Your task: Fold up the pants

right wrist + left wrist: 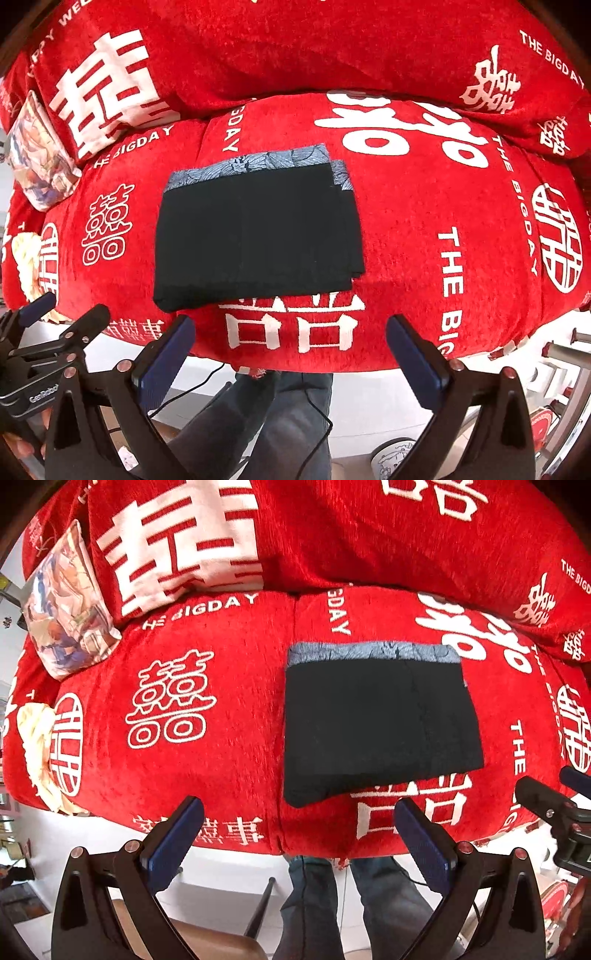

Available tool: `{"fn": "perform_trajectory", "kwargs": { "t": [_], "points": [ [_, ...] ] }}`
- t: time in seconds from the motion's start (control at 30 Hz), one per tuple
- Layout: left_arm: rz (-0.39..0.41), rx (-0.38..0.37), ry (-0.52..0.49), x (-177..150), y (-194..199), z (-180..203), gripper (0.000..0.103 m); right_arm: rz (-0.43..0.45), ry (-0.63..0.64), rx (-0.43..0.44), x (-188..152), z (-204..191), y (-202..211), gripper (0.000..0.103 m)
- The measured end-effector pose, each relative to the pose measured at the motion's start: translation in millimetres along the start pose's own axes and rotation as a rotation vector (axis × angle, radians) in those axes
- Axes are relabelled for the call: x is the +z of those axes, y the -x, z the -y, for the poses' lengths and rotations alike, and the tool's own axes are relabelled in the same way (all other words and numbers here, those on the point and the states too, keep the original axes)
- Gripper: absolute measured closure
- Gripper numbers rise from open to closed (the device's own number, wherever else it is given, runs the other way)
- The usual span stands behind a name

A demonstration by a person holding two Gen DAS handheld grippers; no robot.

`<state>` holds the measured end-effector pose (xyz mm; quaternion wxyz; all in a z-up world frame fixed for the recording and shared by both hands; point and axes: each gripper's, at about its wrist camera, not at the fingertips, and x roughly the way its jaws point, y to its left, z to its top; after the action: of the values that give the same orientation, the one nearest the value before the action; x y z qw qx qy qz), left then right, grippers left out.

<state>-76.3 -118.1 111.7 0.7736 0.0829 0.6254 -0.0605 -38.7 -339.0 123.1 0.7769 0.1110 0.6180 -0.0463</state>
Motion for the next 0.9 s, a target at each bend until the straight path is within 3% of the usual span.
{"fn": "perform_trajectory", "kwargs": {
  "t": [0.33, 0.9],
  "points": [
    [0.013, -0.007, 0.015, 8.1, 12.3, -0.8, 0.000, 0.019, 0.026, -0.030, 14.0, -7.8, 13.4, 0.000],
    [0.002, 0.008, 0.011, 16.8, 10.2, 1.0, 0.000, -0.013, 0.049, -0.046, 30.9, -10.5, 2.1, 0.000]
  ]
}}
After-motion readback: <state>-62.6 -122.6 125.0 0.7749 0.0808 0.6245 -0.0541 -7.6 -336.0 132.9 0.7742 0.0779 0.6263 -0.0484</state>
